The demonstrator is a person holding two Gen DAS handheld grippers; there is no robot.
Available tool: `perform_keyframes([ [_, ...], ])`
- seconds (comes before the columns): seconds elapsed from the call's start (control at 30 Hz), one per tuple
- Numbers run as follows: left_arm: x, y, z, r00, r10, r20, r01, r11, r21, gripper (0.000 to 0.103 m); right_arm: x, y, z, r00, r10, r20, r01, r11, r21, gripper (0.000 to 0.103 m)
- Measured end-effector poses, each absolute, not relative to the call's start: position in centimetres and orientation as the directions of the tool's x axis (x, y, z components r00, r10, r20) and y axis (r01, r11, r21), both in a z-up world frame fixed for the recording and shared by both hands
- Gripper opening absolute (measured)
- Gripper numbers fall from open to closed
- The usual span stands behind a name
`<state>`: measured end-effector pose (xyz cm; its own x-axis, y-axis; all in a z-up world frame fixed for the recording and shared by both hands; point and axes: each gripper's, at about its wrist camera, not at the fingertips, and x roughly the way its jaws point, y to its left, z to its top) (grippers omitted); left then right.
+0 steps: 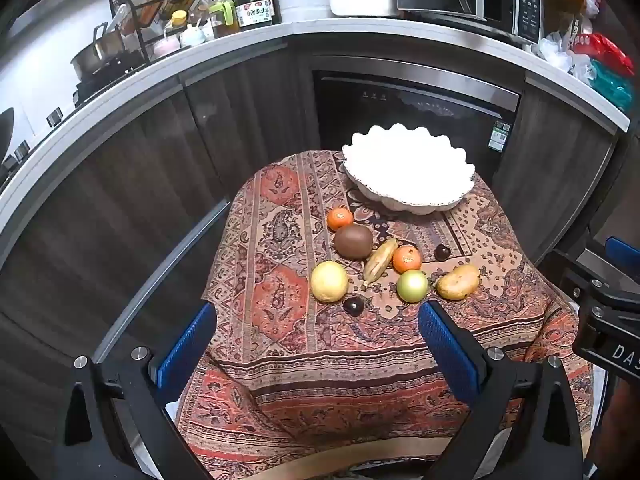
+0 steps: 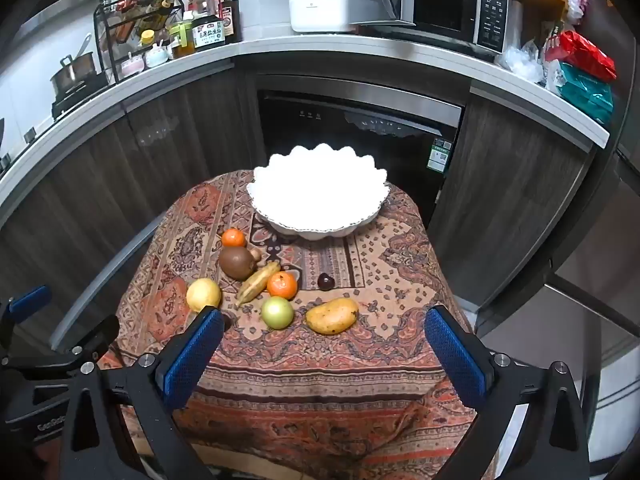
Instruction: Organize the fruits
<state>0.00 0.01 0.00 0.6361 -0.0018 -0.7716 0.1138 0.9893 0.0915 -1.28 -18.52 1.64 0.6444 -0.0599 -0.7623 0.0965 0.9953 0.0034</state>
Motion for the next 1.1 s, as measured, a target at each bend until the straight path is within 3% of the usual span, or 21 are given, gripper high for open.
perform_keyframes([
  [1.1,-0.39,0.0,-0.28,0.631,-0.008,-0.776,0.117,0.989,0.085,0.1,-1.69,-18.67,1.54,0.651,-0.061,-0.757,0.096,0.995,0.003,0.102],
])
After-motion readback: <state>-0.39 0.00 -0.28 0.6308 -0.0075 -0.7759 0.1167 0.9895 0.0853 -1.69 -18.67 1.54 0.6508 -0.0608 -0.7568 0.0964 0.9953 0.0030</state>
